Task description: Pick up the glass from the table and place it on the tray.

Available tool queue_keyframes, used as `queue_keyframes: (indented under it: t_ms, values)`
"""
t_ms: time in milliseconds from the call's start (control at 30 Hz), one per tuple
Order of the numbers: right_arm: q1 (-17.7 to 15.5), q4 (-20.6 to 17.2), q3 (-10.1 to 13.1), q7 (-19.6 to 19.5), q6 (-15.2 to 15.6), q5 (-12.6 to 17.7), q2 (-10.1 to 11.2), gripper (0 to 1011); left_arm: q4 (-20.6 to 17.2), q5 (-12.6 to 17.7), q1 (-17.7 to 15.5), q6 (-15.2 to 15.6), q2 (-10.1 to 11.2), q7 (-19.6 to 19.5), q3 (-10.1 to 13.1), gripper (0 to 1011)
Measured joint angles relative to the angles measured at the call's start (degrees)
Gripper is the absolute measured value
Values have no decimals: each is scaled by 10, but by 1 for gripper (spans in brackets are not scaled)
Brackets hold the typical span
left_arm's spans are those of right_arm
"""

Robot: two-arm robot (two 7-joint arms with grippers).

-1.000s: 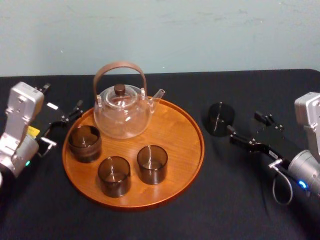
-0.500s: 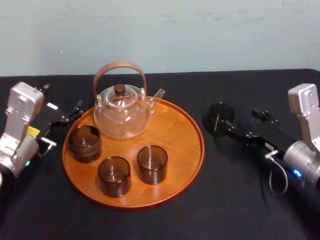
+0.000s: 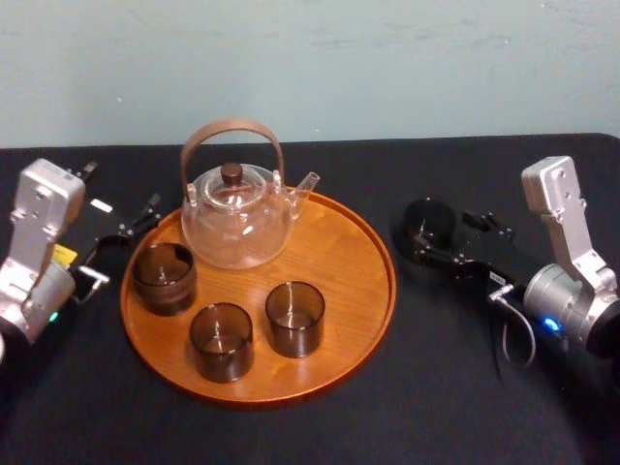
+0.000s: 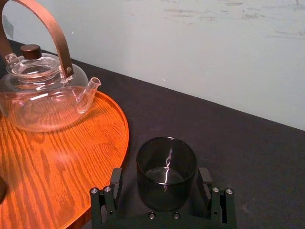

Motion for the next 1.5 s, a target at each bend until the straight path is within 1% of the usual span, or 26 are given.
queue_keyframes:
  t_ms: [200, 533, 900, 1267, 1500]
  values:
    - [15, 18, -6, 0, 1, -5, -4, 1002, 0, 0, 0, 0, 0, 0, 0, 1001]
    - [31, 37, -11, 1, 1, -11, -9, 1002, 0, 0, 0, 0, 0, 0, 0, 1001]
    - [57, 71, -20, 10, -1, -15, -19, 1002, 0, 0, 0, 0, 0, 0, 0, 1001]
    - [74, 96, -26, 15, -2, -15, -26, 1002, 0, 0, 0, 0, 0, 0, 0, 1001]
    - [77, 100, -28, 15, -1, -17, -27, 1002, 0, 0, 0, 0, 0, 0, 0, 1001]
